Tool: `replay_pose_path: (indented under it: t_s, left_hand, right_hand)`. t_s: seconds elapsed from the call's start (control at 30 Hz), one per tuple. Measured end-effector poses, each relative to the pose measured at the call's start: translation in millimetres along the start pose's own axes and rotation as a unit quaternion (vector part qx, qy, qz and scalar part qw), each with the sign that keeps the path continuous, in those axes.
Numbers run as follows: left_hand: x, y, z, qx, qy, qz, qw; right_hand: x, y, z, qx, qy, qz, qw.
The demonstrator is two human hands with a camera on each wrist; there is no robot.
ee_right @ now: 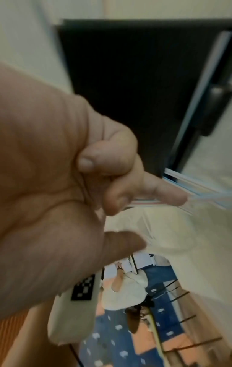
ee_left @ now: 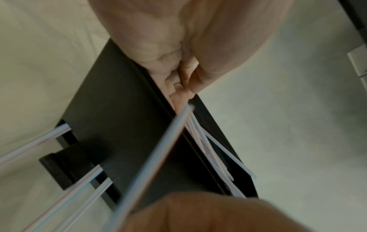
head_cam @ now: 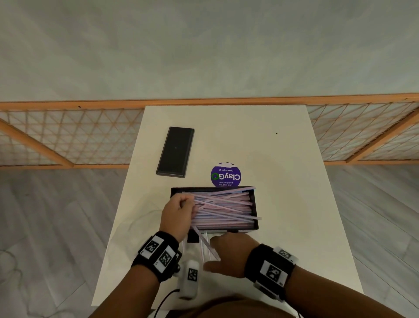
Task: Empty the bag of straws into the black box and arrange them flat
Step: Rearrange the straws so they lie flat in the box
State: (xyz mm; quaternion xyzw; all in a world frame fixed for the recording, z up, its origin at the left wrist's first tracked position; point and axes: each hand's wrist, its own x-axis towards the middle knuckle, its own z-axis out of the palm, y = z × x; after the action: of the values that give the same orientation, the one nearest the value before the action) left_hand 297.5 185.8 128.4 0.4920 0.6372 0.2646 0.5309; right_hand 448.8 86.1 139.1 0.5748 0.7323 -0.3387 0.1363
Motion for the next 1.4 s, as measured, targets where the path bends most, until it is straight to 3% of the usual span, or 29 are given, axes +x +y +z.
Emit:
replay_pose_path:
  t_s: [0.23,0.37,0.57,0.7,0.87,1.13,1.23,1.3,1.4]
  left_hand:
    - [-4.3,2.7,-12.4,-0.043,-0.010,0.001,0.999]
    - [-7.8,4.1,-30.8,-0.015,0.012,0.051,0.999]
    - [-25.4,10.7,-50.8,0.048,0.002,0.110,0.993]
    - [-36.0,-1.4,-62.5,0.160,-0.019,0.159,0.974]
    - [-48.2,-30.5,-67.8,0.250,-0.073,0.100,0.960]
    - [-43.6,-60.6,-72.7,0.334,-0.086,0.045,0.938]
    - [-46.2,-74.9,-68.6,0.416,-0.152,0.092,0.892]
    - [-50.0,-91.6,-57.5,0.493,-0.225,0.122,0.832]
    - [-57.2,-113.0,-39.7,0.584,-0.318,0.139,0.734]
  right_hand:
    - [10.2,7.9,10.7,0.170,0.010,-0.002,0.985]
    - [18.5,12.8,19.3,0.089,0.013,-0.012,0.996]
    - [36.5,8.5,62.3,-0.017,-0.072,-0.119,0.990]
    - [47.1,6.4,85.5,-0.039,-0.113,-0.137,0.983]
    - [56.8,-1.7,111.4,-0.043,-0.069,-0.086,0.993]
    - [56.0,-1.9,117.1,-0.064,0.000,-0.065,0.996]
    - [53.6,-4.4,111.4,-0.051,0.019,-0.067,0.996]
    - [58.0,-0.7,108.5,-0.050,-0.003,-0.034,0.998]
    - [62.7,-0.1,102.0,-0.107,0.040,-0.014,0.993]
